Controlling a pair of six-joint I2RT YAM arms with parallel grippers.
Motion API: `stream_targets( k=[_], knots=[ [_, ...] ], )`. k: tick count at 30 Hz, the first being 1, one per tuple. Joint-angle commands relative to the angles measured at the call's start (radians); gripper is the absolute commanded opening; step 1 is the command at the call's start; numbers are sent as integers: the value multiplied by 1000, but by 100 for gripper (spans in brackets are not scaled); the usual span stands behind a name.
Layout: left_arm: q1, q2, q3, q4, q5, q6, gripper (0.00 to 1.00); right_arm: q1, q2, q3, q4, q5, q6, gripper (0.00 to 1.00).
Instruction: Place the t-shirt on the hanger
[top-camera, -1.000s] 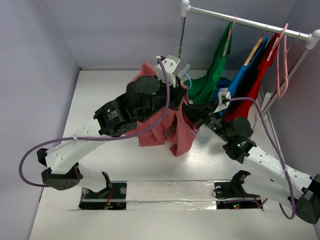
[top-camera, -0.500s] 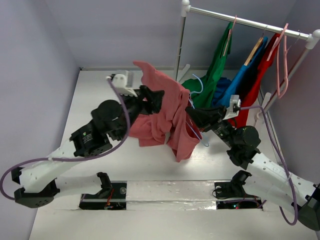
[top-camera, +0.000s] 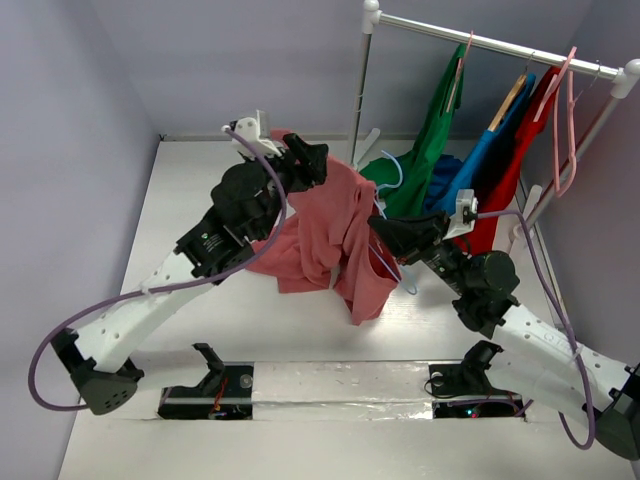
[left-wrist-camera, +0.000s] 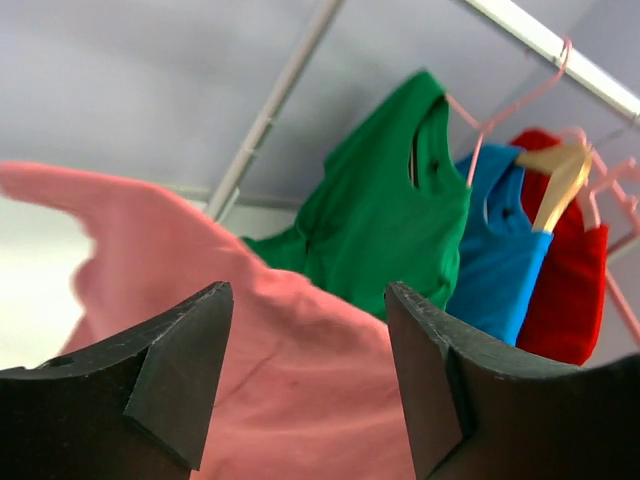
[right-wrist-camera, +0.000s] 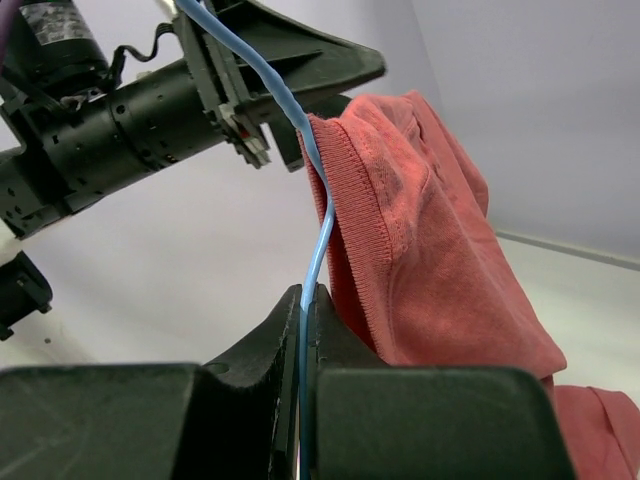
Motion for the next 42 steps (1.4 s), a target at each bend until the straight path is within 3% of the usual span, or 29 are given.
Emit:
stream_targets(
  k=[1,4,5,8,11,12,16,24,29,31,32,35,39,42],
  knots=[
    [12,9,17,89,73,-14,59,5,2,22,80,-15,-2,0],
    [21,32,21,86,81,-17,49,5,8,22,74,-12,-6,0],
    [21,34,20,92,87,-18,33,5,10,25,71,-12,-8,0],
    [21,31,5,104,90,-17,13,5,16,27,73,-6,-12,0],
    [21,34,6,96,99,-15,0,5,22,22,79,1,-11,0],
    [21,35,5,96,102,-15,0,5,27,20,83,4,-11,0],
    [21,28,1,101,179,-36,0,5,53,40,82,25,-11,0],
    [-152,16,-8,84,302,-41,0,5,171,135,86,112,-58,0],
    [-161,-64,-80,87,372,-78,0,5,226,145,169,122,-34,0],
    [-161,-104,-89,60,327,-66,13,5,234,126,220,129,-11,0],
    [-161,-119,-94,43,270,-61,37,5,234,116,235,129,-6,0],
    [-161,-181,-101,21,164,-40,58,5,217,82,267,139,5,0],
    [-141,-218,-111,39,17,-30,59,5,197,68,261,131,0,0],
    [-41,-181,-92,47,44,-64,58,5,185,69,225,110,-3,0]
  ],
)
